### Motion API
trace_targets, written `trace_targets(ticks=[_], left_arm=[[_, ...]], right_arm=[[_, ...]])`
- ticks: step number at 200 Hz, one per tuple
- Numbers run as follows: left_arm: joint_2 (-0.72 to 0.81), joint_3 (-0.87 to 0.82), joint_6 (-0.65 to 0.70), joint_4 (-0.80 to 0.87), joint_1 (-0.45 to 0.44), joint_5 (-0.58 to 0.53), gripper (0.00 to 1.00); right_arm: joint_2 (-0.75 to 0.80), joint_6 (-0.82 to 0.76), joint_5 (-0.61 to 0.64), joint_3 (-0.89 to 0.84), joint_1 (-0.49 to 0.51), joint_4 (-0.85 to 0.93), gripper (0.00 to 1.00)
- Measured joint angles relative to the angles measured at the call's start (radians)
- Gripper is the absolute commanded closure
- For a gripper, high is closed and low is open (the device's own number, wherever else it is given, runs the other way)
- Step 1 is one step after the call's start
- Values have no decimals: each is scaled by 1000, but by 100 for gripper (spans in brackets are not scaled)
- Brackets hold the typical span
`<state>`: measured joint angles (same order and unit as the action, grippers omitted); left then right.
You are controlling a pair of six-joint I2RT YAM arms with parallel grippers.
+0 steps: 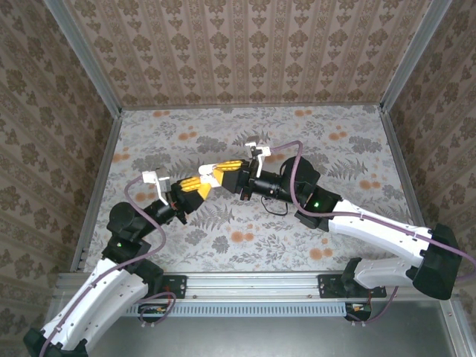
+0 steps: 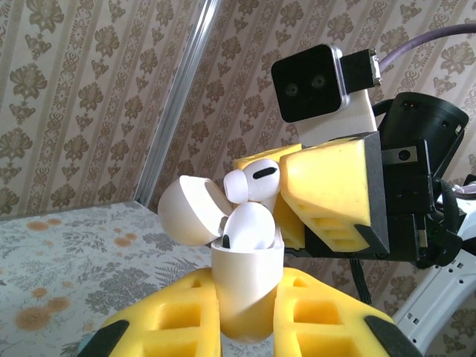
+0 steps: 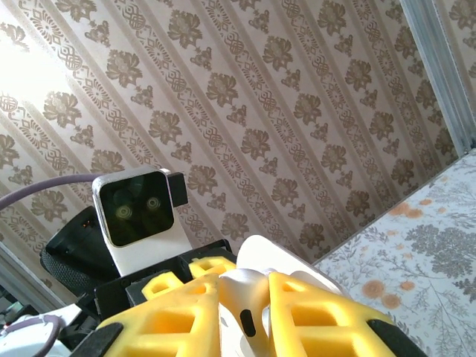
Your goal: Insert the wireless bluetooth earbuds into the charging case
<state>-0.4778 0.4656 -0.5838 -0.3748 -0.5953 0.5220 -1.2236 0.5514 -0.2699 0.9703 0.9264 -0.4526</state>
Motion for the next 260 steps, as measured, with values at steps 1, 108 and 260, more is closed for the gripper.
trace_targets(ticks=[1,108,260], left_arm=[[0,0,0,0,0,0,100],[0,7,0,29,-1,25,100],[0,7,0,48,-1,28,100]], right_arm=[[0,0,0,0,0,1,81],[53,-85,5,-19,-1,97,80],[54,-103,-19,-18,-1,143,58]])
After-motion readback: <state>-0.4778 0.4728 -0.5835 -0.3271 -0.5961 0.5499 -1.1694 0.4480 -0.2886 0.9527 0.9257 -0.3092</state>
